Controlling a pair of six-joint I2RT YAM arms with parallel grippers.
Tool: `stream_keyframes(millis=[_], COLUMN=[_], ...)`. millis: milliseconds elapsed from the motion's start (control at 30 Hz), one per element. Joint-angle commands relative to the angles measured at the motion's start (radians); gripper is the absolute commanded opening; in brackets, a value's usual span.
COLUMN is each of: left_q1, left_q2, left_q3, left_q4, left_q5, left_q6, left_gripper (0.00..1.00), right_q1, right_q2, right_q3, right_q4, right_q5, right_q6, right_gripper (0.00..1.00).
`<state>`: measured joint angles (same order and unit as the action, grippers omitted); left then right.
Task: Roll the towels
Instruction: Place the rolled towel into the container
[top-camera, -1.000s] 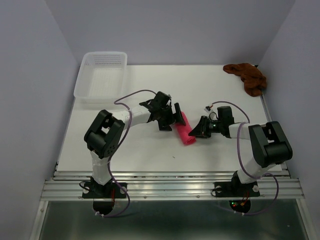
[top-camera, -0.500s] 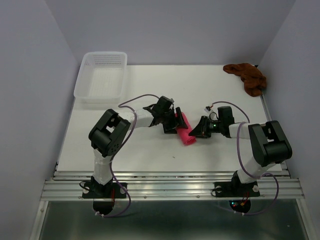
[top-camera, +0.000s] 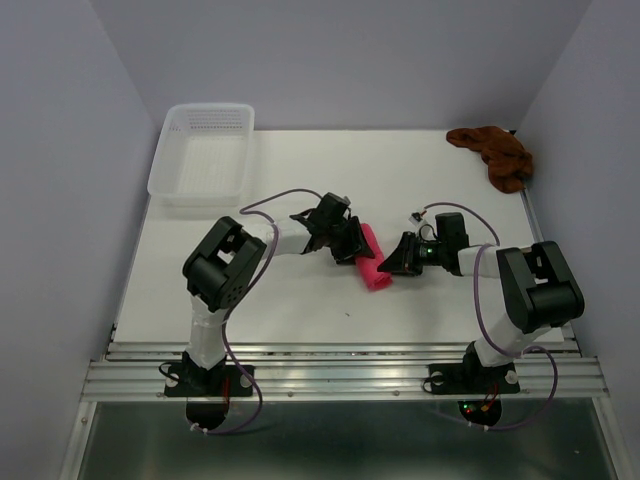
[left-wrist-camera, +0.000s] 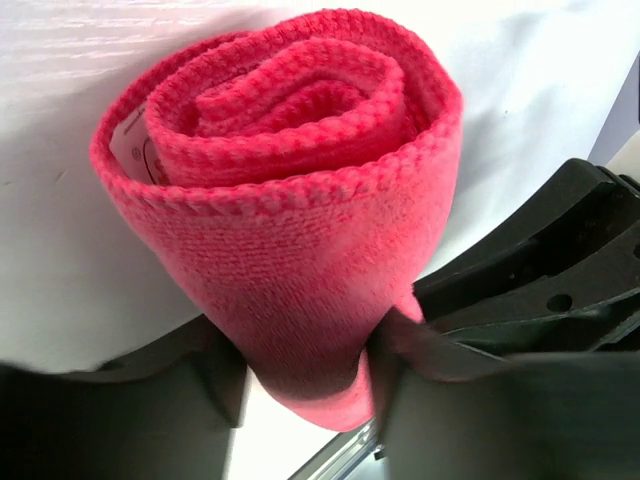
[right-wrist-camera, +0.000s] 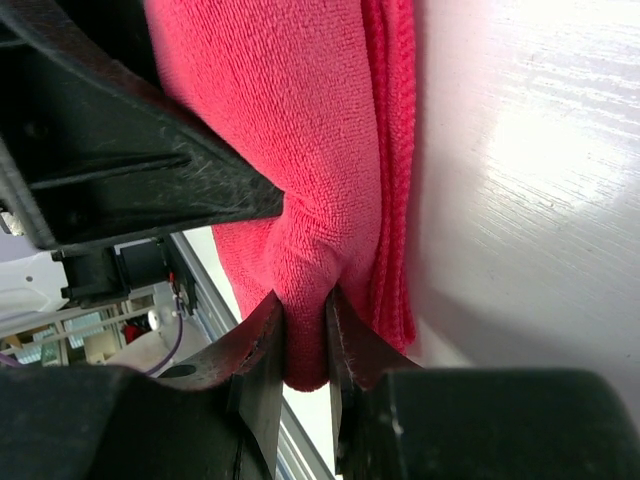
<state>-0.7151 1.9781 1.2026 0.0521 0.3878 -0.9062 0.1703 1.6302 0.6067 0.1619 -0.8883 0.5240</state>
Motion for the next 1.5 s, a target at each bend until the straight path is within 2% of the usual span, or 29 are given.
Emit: stream_keyframes(millis=[0, 33, 100, 133, 167, 233, 267, 333, 367, 500, 533, 667, 800, 900, 1067, 1233, 1467], left_q1=[0.0, 0.0, 0.0, 0.0, 0.0, 0.0, 0.0, 0.002, 0.008, 0.037, 0.054, 0.1, 0.166, 0.241, 0.362, 0.477, 0.637], left_q2=[0.034, 0.037, 0.038, 0.031, 0.028, 0.01, 0.002, -0.018, -0.039, -0.091, -0.113, -0.177, -0.228, -0.255, -0.274, -0.22, -0.118], left_q3=[0.037, 0.04, 0.048, 0.051, 0.055, 0.072, 0.075, 0.083, 0.09, 0.118, 0.129, 0.158, 0.213, 0.259, 0.356, 0.515, 0.584], left_q4=[-0.014, -0.015, -0.015, -0.018, -0.023, -0.041, -0.046, -0.051, -0.051, -0.051, -0.051, -0.051, -0.08, -0.08, -0.021, -0.008, 0.104], left_q5=[-0.073, -0.075, -0.079, -0.086, -0.101, -0.119, -0.136, -0.158, -0.177, -0.196, -0.201, -0.228, -0.26, -0.267, -0.3, -0.299, -0.165], left_q6=[0.01, 0.01, 0.012, 0.013, 0.015, 0.032, 0.035, 0.046, 0.05, 0.062, 0.066, 0.081, 0.101, 0.113, 0.159, 0.179, 0.142], left_gripper=[0.43, 0.33, 0.21, 0.05, 0.0, 0.0, 0.0, 0.0, 0.0, 0.0, 0.0, 0.0, 0.0, 0.0, 0.0, 0.0, 0.0], right_q1=[-0.002, -0.002, -0.002, -0.002, -0.002, -0.002, -0.002, -0.002, -0.002, -0.002, -0.002, -0.002, -0.002, -0.002, -0.002, -0.002, -0.002], right_q2=[-0.003, -0.007, -0.033, -0.047, -0.082, -0.125, -0.15, -0.234, -0.263, -0.403, -0.452, -0.555, -0.618, -0.613, -0.54, -0.446, -0.394], right_q3=[-0.009, -0.008, -0.005, -0.001, 0.002, 0.017, 0.021, 0.034, 0.053, 0.11, 0.128, 0.16, 0.186, 0.205, 0.249, 0.301, 0.354], right_q4=[-0.047, -0.053, -0.061, -0.073, -0.084, -0.116, -0.122, -0.151, -0.157, -0.252, -0.269, -0.286, -0.288, -0.291, -0.291, -0.291, -0.292], right_q5=[0.002, 0.002, 0.011, 0.014, 0.025, 0.031, 0.034, 0.037, 0.041, 0.147, 0.173, 0.297, 0.492, 0.537, 0.542, 0.537, 0.554], right_q6=[-0.039, -0.051, -0.062, -0.076, -0.082, -0.104, -0.105, -0.117, -0.12, -0.14, -0.133, -0.119, -0.099, -0.098, -0.079, -0.087, -0.113], right_gripper=[0.09, 0.11, 0.18, 0.21, 0.25, 0.34, 0.46, 0.52, 0.64, 0.89, 1.0, 1.0, 1.0, 1.0, 1.0, 1.0, 1.0])
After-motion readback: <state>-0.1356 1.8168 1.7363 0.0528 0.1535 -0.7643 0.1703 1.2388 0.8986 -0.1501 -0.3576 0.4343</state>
